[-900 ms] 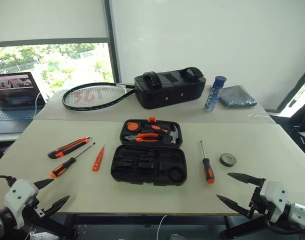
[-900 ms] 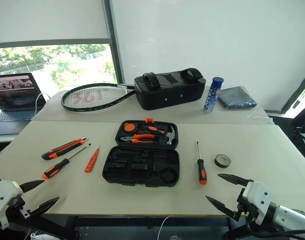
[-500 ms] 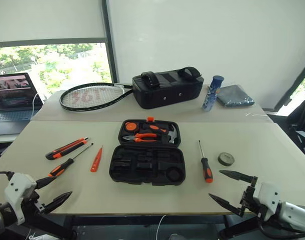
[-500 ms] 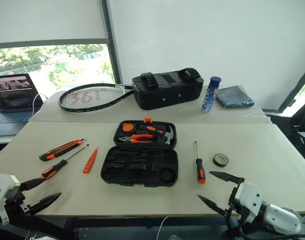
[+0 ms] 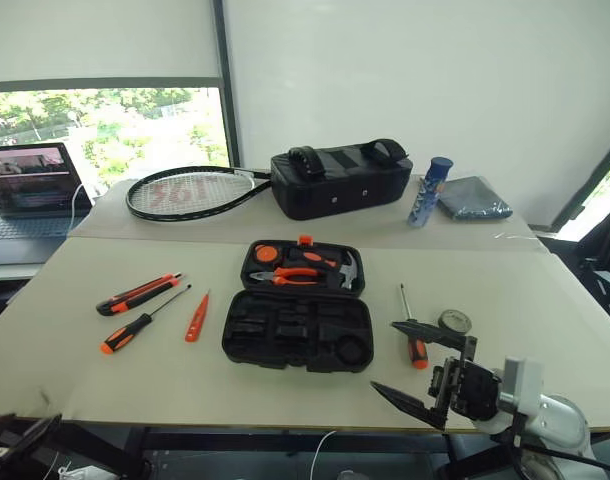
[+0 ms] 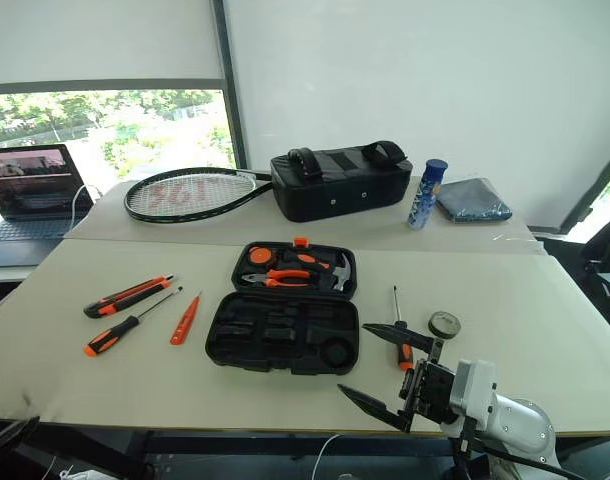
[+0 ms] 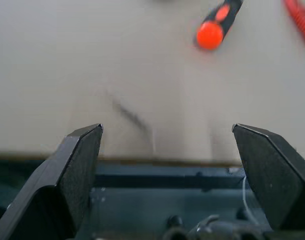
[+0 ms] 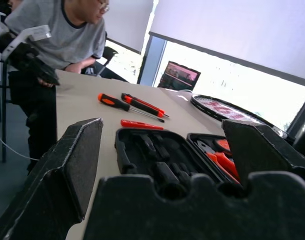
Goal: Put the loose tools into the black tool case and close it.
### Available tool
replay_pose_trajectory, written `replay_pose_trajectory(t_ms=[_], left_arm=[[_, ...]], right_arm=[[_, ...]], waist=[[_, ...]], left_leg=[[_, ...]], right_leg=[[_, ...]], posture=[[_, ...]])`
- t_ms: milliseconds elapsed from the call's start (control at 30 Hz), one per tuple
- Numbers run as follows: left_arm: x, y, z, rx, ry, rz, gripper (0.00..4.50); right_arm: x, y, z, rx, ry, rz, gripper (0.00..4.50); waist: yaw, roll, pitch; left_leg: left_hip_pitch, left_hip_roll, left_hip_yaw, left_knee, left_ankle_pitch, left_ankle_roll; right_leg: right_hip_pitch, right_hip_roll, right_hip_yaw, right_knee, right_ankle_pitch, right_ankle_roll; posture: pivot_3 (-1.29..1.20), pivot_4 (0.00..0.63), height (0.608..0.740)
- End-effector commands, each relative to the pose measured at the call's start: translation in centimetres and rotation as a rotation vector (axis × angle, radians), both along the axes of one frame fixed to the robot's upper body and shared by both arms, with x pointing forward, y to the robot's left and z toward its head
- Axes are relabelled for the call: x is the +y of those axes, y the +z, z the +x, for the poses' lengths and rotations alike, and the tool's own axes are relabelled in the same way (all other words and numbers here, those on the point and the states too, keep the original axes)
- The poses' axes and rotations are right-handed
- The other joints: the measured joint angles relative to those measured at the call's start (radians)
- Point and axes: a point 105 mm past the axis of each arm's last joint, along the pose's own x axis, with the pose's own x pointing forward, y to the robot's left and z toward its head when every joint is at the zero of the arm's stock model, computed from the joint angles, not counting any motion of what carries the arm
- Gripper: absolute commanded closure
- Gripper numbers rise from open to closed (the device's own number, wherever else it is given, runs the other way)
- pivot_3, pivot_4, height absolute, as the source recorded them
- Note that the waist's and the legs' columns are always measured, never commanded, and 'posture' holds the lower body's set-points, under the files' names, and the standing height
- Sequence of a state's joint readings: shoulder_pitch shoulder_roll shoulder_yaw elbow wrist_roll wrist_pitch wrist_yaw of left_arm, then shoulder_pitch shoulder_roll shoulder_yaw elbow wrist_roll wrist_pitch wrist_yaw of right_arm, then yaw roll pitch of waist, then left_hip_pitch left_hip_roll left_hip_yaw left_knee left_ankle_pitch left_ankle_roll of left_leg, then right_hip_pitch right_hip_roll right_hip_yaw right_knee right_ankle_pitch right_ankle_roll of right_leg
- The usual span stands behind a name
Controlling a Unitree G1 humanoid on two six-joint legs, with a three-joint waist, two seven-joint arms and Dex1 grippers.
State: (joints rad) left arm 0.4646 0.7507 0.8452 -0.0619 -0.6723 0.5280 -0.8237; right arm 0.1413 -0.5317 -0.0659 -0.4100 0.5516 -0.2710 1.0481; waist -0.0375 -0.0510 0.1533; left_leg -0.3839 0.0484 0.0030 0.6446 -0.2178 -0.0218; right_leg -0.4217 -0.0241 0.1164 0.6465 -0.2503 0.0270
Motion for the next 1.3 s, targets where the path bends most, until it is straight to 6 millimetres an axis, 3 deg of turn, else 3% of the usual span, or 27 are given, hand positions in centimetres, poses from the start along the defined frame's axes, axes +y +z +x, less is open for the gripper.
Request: replay_pose_trajectory(t_ms=[33,200,433,567,767,867,1000,1100,1200,1300], left_arm=[[-1.7,3.6,4.3,-0.028,-0.146,0.082,0.03],[-1.7,3.2,7.7,0.148,-0.221,0.189,0.03],[-2.6,1.7,10.4,0.322,-0.286,0.191,0.03],[-3.1,1.4,11.5,0.337,-0.308,0.191,1.21],[-3.3,1.2,11.4,0.356,-0.352,0.184,3.57],[-3.6,3.2,11.8,0.241,-0.407,0.185,3.64],[-6.3,8.1,12.5,-0.043,-0.616,0.218,3.64],[-10.8,10.7,13.5,-0.175,-0.828,0.231,3.64],[-15.9,10.2,14.8,-0.176,-1.084,0.422,3.64],[-19.3,9.4,17.2,-0.167,-1.205,0.601,3.64]], right_arm=[[0.4,0.6,0.0,-0.036,0.018,-0.014,0.07],[0.7,0.6,0.4,-0.035,0.012,-0.024,0.07],[0.5,1.1,0.7,-0.038,-0.025,-0.03,0.07],[0.1,1.2,0.6,-0.028,-0.046,-0.032,0.0],[-0.7,0.9,0.5,-0.015,-0.08,-0.043,0.0],[-1.4,0.8,0.5,-0.014,-0.111,-0.053,0.0],[-2.5,0.8,0.0,-0.009,-0.155,-0.072,0.0],[-3.8,0.5,-0.4,0.014,-0.193,-0.097,0.0],[-4.6,0.0,-0.7,0.038,-0.229,-0.111,0.0],[-4.7,-0.3,-0.8,0.05,-0.243,-0.113,0.0]], waist=[[0.003,-0.003,-0.001],[-0.013,-0.003,-0.001],[-0.025,-0.001,0.001],[-0.024,-0.001,0.001],[-0.023,-0.001,0.001],[-0.021,-0.001,0.001],[-0.007,-0.002,0.001],[0.011,-0.001,0.001],[0.035,-0.001,0.001],[0.034,0.0,0.0]], left_leg=[[0.0,0.0,-0.001,0.0,0.0,0.0],[-0.003,0.001,0.003,-0.001,-0.001,-0.002],[-0.006,0.001,0.0,-0.004,-0.003,-0.002],[-0.006,0.001,0.0,-0.003,-0.003,-0.003],[-0.006,0.001,0.0,-0.003,-0.003,-0.003],[-0.006,0.001,0.0,-0.002,-0.003,-0.003],[-0.006,0.001,0.0,-0.002,-0.003,-0.003],[-0.007,0.0,0.0,0.0,-0.003,-0.003],[-0.007,-0.001,0.0,0.003,-0.002,-0.003],[-0.006,-0.002,0.002,0.005,-0.002,-0.003]], right_leg=[[0.0,0.0,-0.001,0.0,0.0,0.0],[0.001,0.0,0.001,0.001,0.002,0.004],[-0.002,0.003,-0.001,0.003,0.002,0.002],[-0.002,0.002,-0.001,0.003,0.001,0.003],[-0.001,0.002,0.0,0.003,0.0,0.005],[-0.001,0.002,0.0,0.003,0.0,0.005],[-0.002,0.002,-0.001,0.003,0.0,0.005],[0.0,0.002,-0.001,0.003,0.0,0.006],[0.002,0.001,-0.001,0.002,0.001,0.009],[0.003,0.002,0.003,0.002,0.003,0.011]], posture=[[0.0,0.15,0.74],[0.0,0.15,0.74],[0.0,0.15,0.74],[0.0,0.15,0.74],[0.0,0.15,0.74],[0.0,0.15,0.74],[0.0,0.15,0.74],[0.0,0.15,0.74],[0.0,0.15,0.74],[0.0,0.15,0.74]])
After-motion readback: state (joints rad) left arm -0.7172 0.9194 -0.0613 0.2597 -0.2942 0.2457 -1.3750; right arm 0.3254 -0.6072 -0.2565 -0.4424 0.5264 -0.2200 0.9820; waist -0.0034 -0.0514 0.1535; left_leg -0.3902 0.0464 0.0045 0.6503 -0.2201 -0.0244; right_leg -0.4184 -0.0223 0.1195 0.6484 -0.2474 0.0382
